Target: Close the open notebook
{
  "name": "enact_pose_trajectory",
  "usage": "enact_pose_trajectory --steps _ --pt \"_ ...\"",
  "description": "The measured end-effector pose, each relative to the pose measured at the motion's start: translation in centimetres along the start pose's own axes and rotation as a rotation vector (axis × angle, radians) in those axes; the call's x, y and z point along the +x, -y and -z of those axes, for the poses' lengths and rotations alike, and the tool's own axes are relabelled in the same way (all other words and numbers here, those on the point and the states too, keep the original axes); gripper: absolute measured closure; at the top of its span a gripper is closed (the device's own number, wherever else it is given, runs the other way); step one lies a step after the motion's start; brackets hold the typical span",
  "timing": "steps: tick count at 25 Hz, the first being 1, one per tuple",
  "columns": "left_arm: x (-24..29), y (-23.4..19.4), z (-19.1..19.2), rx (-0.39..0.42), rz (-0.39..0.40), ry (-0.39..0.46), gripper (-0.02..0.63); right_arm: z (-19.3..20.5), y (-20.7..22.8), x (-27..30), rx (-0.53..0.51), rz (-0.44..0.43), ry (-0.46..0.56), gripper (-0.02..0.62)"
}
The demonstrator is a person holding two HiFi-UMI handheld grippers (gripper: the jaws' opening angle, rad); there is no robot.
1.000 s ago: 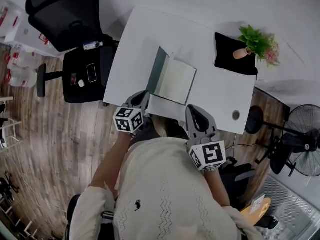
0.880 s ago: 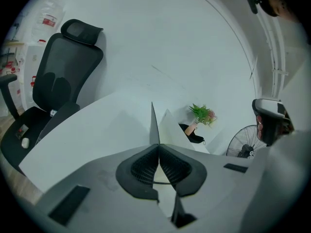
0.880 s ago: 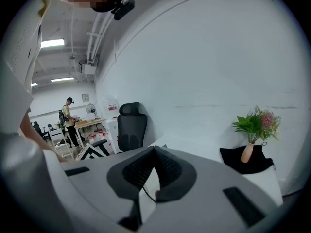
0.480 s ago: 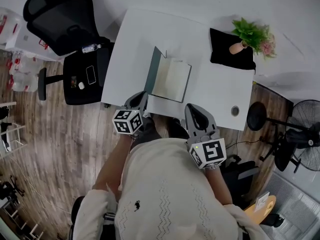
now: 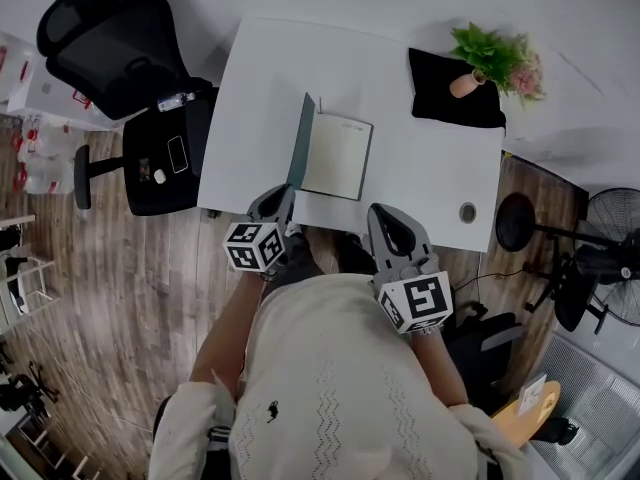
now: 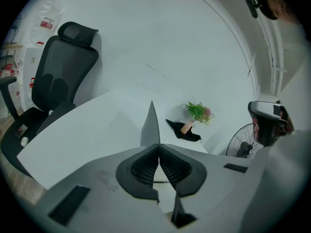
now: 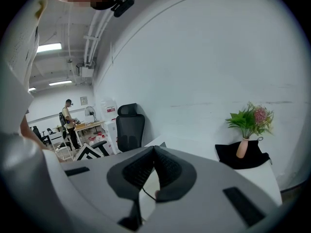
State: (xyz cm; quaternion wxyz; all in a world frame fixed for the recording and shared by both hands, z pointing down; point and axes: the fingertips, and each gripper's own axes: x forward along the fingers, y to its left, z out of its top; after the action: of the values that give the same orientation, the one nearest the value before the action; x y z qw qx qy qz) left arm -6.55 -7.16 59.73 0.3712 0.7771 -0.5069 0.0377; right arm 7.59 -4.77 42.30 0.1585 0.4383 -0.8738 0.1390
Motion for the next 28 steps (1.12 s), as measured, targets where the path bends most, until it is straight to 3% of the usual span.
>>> enact_pose_trajectory --steps 28 --pt "2.2 3.0 1.7 0.022 0.095 -0.073 0.589 0.5 2.2 -0.3 0.023 0.030 -0.010 0.594"
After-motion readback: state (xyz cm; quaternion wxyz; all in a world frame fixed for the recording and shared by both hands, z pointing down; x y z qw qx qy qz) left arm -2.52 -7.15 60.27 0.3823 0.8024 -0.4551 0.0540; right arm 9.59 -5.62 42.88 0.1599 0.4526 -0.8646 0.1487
